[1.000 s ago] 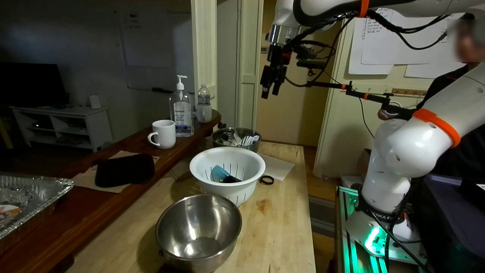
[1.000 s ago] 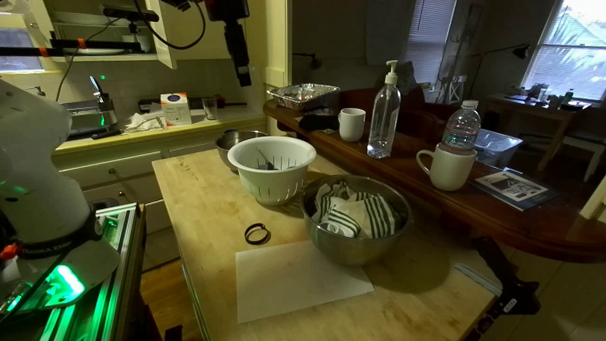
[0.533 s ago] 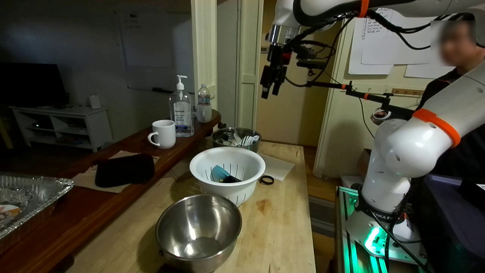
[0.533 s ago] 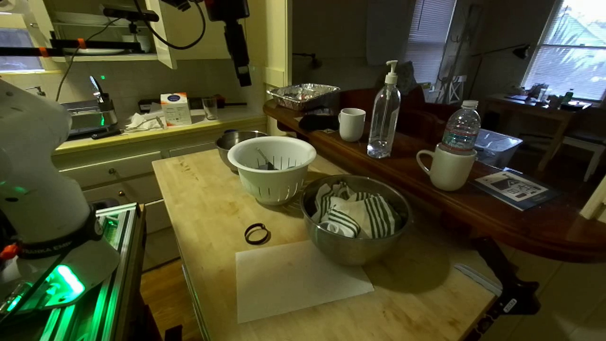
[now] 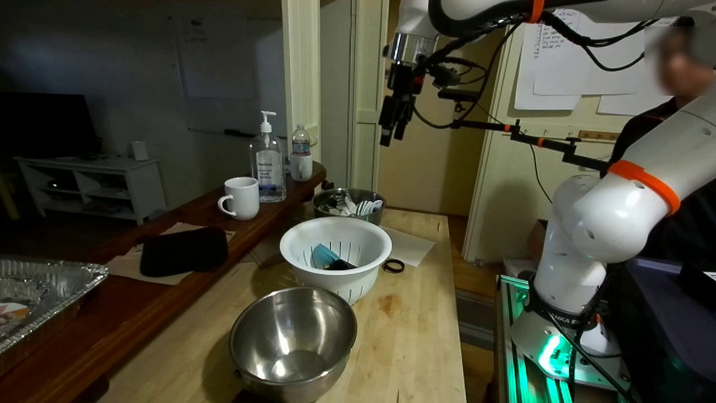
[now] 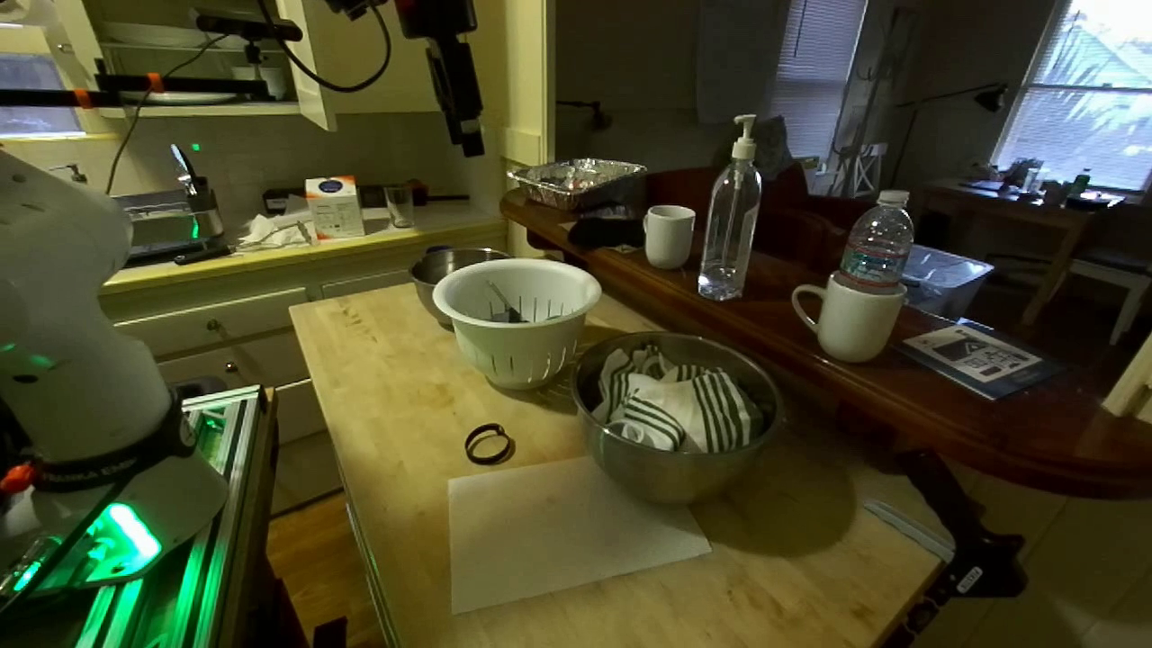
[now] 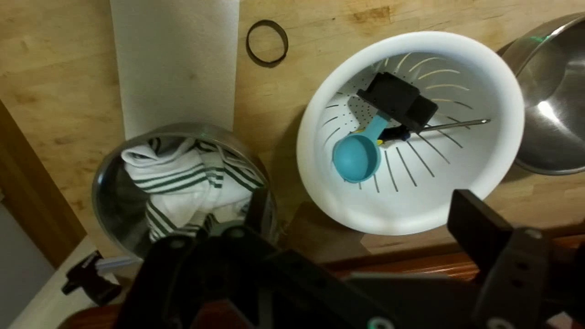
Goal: Put the blue spoon on the top countertop
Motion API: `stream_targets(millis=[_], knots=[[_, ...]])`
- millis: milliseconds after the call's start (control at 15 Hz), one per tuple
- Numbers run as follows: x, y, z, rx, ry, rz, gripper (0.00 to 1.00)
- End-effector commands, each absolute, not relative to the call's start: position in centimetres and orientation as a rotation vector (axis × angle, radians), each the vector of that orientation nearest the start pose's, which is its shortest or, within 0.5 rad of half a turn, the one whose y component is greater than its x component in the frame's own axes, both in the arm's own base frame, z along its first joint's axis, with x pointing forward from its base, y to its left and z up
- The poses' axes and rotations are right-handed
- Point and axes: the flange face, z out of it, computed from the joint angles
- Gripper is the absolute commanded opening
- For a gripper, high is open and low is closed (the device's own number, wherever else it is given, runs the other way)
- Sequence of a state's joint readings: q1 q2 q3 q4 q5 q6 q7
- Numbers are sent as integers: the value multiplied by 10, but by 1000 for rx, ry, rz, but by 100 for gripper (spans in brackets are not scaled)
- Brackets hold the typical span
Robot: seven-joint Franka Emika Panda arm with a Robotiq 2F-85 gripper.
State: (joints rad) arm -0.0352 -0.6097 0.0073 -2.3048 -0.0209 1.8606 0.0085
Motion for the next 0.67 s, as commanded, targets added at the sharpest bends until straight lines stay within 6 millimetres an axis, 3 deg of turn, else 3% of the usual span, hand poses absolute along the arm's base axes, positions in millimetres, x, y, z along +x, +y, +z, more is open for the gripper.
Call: stream_targets(millis=[0,267,400,533,600], knots=[[424,71,590,-3159,-273,-244,100],[457,170,591,-3134,-630,-201,100],[468,208,590,-3094,-796,-177,100],[475,226,595,-3050,-945,-131,100],[460,216,589,-3081,-816,-199,100]])
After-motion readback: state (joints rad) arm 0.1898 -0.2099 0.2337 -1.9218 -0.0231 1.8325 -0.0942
